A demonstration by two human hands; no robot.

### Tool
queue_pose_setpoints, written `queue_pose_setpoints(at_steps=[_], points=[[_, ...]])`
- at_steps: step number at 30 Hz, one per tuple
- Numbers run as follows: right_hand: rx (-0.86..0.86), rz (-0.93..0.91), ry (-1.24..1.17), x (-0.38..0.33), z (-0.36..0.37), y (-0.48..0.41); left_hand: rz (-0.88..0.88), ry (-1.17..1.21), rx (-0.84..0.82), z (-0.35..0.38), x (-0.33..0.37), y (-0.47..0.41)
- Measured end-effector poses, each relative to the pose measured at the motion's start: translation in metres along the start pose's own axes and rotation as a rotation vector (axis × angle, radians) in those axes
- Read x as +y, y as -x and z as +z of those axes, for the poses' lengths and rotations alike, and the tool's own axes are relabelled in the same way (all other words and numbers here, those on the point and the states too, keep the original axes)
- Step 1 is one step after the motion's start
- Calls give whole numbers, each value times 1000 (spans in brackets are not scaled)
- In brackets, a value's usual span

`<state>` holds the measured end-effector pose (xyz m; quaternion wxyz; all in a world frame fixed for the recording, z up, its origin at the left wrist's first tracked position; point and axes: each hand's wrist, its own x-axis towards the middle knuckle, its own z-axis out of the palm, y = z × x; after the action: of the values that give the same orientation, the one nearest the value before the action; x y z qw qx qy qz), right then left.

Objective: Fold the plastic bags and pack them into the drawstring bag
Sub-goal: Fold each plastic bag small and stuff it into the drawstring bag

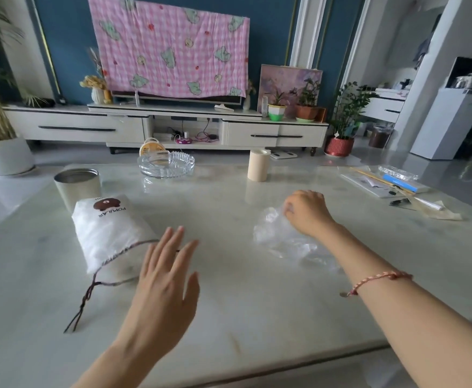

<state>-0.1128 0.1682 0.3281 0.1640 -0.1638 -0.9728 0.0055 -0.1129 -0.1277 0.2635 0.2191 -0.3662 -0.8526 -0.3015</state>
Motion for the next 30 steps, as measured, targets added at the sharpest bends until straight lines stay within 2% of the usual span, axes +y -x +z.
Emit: queue_pose_setpoints(at_steps=[2, 4, 6, 9, 12, 16, 20, 23, 27, 29, 30], points=[[120, 36, -308, -12, -18, -2, -101, 160, 1, -9, 1, -7], [127, 4, -571, -28, -39, 6, -183, 290, 28, -17, 4, -18], [47, -66, -724, -48, -58, 19, -233, 358, 40, -26, 7, -31], [-122, -149, -939, -70, -71, 39, -197, 430, -3, -38, 18, -51], [-215, -144, -1081, -81, -74, 54, -149, 473, -9, -39, 22, -65], [-159, 16, -1139, -81, -73, 60, -217, 737, 9, -43, 25, -72], [-62, 170, -1151, -79, -65, 63, -490, 999, 27, -38, 20, -74], [-61, 172, -1128, -78, -56, 65, -533, 897, -8, -30, 8, -73], [-165, 187, -1118, -72, -47, 68, -583, 877, 24, -23, -6, -70], [-82, 148, -1062, -69, -43, 69, -632, 928, 21, -20, -12, -66], [51, 64, -959, -68, -42, 71, -645, 938, 30, -19, -15, -65]])
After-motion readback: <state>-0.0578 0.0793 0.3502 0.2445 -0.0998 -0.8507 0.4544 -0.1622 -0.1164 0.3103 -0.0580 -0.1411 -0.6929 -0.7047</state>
